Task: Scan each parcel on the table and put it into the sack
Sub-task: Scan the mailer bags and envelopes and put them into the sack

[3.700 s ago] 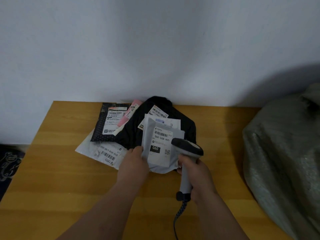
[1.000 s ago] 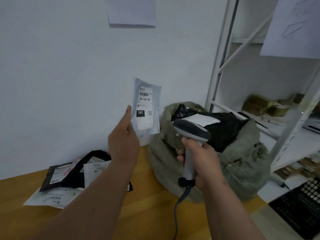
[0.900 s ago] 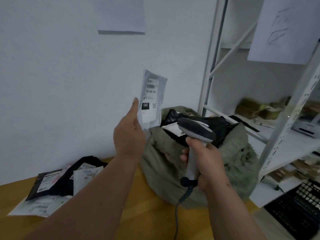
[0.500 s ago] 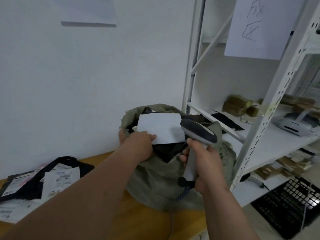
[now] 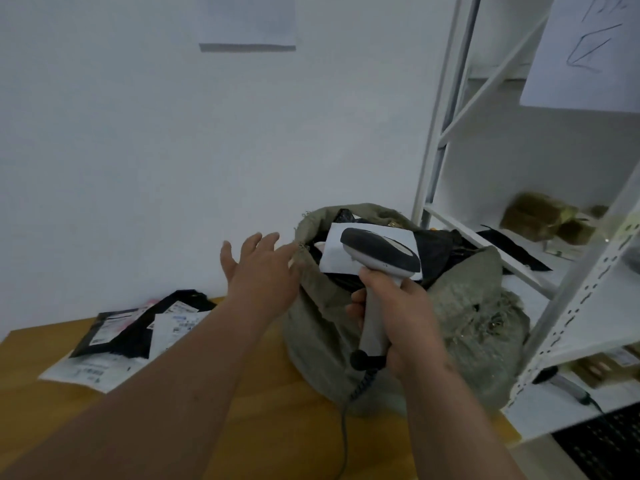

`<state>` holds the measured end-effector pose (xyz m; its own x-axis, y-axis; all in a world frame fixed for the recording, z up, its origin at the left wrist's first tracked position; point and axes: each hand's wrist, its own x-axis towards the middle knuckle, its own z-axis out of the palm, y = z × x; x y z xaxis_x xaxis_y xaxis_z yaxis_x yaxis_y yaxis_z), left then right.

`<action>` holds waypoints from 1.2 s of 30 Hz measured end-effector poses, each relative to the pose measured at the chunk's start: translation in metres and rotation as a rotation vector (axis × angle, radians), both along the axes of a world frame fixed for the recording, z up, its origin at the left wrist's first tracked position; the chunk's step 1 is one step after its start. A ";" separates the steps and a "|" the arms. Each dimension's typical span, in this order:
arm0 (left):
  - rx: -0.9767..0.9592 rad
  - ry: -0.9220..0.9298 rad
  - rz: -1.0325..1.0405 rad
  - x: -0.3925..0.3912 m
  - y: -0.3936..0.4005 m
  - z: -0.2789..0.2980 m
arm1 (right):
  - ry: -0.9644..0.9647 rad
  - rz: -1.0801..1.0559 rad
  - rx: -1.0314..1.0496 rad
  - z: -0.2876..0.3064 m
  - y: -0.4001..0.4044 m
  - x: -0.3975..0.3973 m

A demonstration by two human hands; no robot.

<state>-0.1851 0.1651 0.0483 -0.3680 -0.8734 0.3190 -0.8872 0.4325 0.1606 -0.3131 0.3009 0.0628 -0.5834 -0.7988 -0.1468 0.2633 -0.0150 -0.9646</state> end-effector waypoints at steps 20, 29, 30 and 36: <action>0.466 0.024 0.328 0.306 -0.033 -0.124 | 0.139 0.285 0.301 -0.092 -0.098 0.252; 0.594 0.026 0.343 0.333 -0.059 -0.161 | 0.162 0.285 0.364 -0.114 -0.140 0.274; 0.603 0.032 0.342 0.332 -0.064 -0.164 | 0.157 0.283 0.368 -0.118 -0.145 0.272; 0.730 0.225 0.340 0.315 -0.107 -0.184 | 0.112 0.266 0.441 -0.151 -0.191 0.252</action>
